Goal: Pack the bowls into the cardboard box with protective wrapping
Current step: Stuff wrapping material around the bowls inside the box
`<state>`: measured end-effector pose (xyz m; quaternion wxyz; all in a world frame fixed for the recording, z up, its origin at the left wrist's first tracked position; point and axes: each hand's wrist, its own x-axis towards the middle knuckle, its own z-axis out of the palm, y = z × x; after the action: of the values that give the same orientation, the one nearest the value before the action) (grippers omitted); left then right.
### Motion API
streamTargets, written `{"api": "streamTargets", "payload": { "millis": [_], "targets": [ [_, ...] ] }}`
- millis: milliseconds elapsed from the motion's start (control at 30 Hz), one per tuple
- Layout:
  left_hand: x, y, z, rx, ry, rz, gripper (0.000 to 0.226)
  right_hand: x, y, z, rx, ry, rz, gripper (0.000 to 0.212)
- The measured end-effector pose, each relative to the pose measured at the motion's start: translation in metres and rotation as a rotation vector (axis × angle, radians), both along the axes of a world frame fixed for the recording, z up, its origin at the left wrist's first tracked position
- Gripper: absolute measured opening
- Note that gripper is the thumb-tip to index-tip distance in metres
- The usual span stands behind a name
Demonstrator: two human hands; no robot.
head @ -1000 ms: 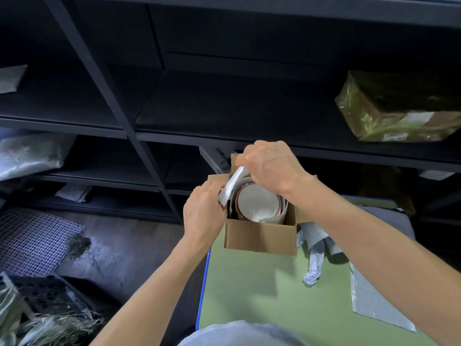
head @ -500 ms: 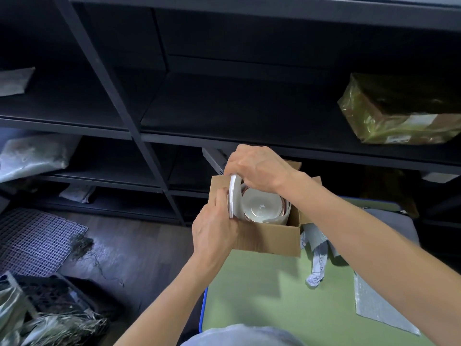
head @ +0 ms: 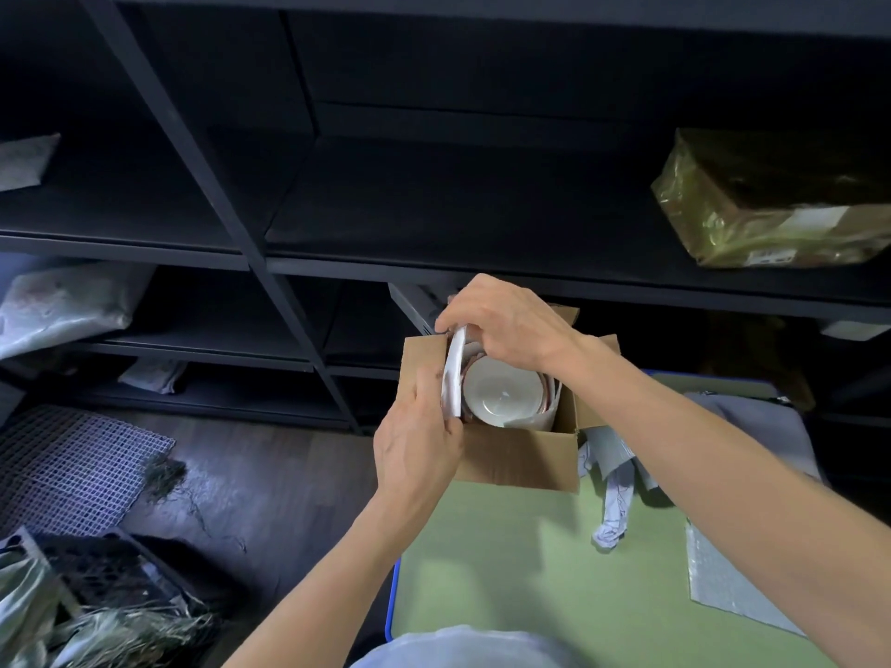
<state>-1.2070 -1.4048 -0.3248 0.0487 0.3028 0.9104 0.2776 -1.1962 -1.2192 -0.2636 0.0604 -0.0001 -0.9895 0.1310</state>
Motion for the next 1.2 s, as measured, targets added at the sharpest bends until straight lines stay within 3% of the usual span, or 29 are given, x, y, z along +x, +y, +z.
{"api": "streamTargets", "payload": {
  "millis": [100, 300, 467, 633, 733, 833, 1033, 1200],
  "targets": [
    [-0.004, 0.000, -0.002, 0.012, -0.055, 0.030, 0.040, -0.006, -0.002, -0.003, 0.081, 0.028, -0.050, 0.046],
    [-0.009, 0.007, -0.002, 0.007, -0.077, -0.015, 0.027, -0.009, 0.003, -0.011, 0.128, 0.013, -0.120, 0.032],
    [-0.011, 0.011, 0.003, 0.049, -0.067, 0.051, 0.048, -0.012, 0.003, -0.020, 0.035, -0.008, -0.094, 0.027],
    [-0.028, 0.019, 0.003, 0.026, -0.104, 0.029, 0.031, -0.013, 0.001, -0.028, -0.005, -0.094, -0.109, 0.034],
    [-0.034, 0.022, -0.002, -0.031, -0.102, 0.027, 0.032, 0.001, 0.000, -0.032, -0.048, 0.008, -0.174, 0.040],
    [-0.037, 0.026, -0.009, -0.022, -0.152, 0.032, 0.032, 0.023, -0.009, -0.039, -0.128, 0.127, -0.316, 0.024],
    [-0.049, 0.032, -0.019, -0.082, -0.303, 0.002, 0.028, 0.054, -0.039, -0.058, -0.394, -0.286, -0.319, 0.027],
    [-0.056, 0.036, -0.021, -0.140, -0.315, -0.025, 0.031, 0.049, -0.052, -0.062, -0.370, -0.247, -0.399, 0.029]
  ]
}}
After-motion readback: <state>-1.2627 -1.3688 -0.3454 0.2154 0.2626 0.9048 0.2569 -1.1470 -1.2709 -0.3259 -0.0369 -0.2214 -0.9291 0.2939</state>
